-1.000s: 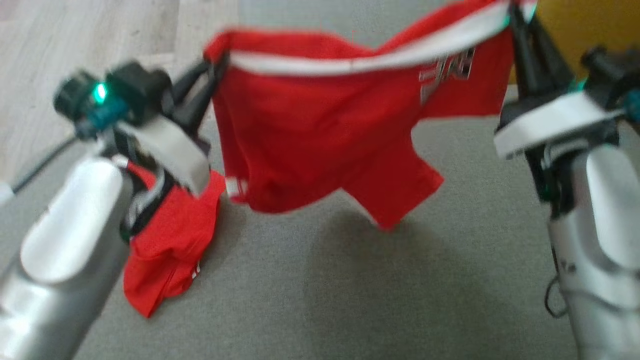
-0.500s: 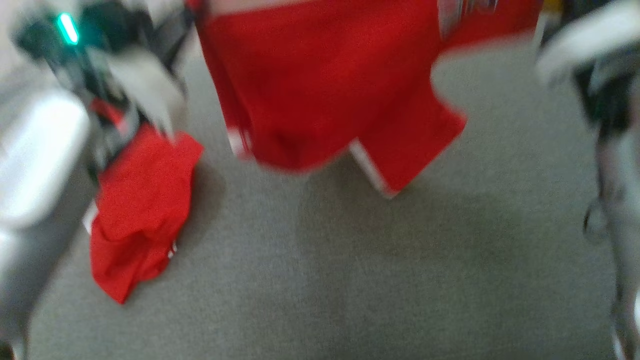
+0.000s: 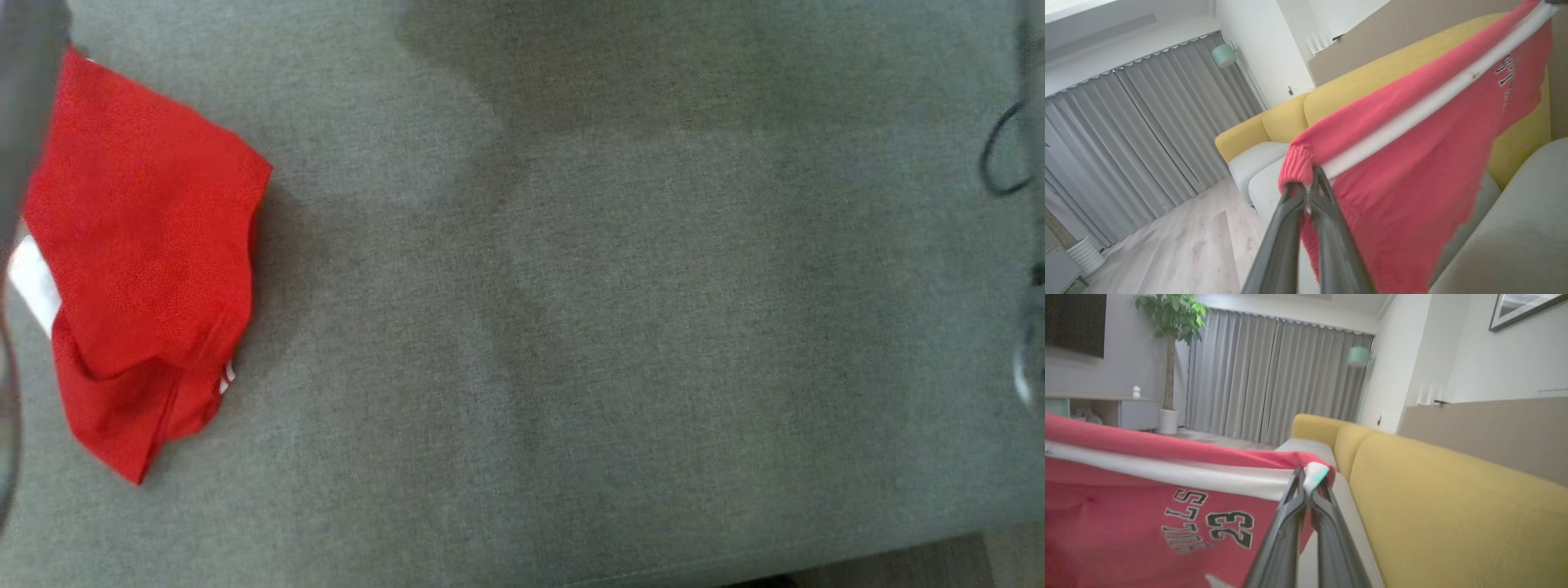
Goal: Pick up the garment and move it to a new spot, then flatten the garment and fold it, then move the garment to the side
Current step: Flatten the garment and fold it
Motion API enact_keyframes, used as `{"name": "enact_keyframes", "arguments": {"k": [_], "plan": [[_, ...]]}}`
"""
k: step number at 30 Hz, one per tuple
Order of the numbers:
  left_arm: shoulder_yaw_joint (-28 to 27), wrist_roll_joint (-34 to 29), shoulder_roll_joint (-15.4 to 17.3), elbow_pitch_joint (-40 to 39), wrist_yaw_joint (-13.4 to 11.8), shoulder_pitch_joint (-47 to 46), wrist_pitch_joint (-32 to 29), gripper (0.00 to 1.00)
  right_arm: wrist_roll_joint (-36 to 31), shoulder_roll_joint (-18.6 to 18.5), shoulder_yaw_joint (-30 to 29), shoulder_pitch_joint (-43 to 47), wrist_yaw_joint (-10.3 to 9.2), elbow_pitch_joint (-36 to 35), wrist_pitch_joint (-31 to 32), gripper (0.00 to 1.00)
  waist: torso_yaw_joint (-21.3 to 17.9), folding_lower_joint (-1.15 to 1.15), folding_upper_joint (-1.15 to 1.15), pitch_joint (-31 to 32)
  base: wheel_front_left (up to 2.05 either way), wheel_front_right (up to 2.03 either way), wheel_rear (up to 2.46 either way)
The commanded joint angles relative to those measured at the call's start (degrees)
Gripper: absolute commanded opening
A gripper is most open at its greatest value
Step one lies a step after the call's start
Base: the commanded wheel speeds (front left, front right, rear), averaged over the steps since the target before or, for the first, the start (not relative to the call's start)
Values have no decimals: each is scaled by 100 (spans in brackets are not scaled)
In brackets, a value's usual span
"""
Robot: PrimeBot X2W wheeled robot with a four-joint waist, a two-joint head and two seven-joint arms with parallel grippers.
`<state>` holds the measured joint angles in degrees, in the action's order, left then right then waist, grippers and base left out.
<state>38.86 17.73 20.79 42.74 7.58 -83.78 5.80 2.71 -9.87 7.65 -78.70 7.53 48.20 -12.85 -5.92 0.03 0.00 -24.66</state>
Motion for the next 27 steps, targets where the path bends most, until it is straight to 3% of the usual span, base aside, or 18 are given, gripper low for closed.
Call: {"name": "enact_keyframes", "arguments": {"k": [1,6,15,23,27], "plan": [[-67,-6,144,74,-27,-151,164,0,-38,95,51,-35,-4,55,-85,0,-14,-3,0,-4,0,0,0],[508,71,-69,493,-13,387,560,0,-26,-3,461,545,-4,769,-175,0,19,-3,0,93,0,0,0],[1997,940,147,64,-10,2088,675,0,667,-430,1884,1914,-4,1566,28,0,84,-3,0,799,0,0,0],[2556,1442,467,-502,-27,2970,618,0,1738,-1055,3250,2730,-4,1143,741,0,30,-3,0,1444,0,0,0],[2627,1550,474,-782,-246,3482,588,0,2478,-1526,3880,3121,-4,601,1239,0,-16,-3,0,1788,0,0,0]]}}
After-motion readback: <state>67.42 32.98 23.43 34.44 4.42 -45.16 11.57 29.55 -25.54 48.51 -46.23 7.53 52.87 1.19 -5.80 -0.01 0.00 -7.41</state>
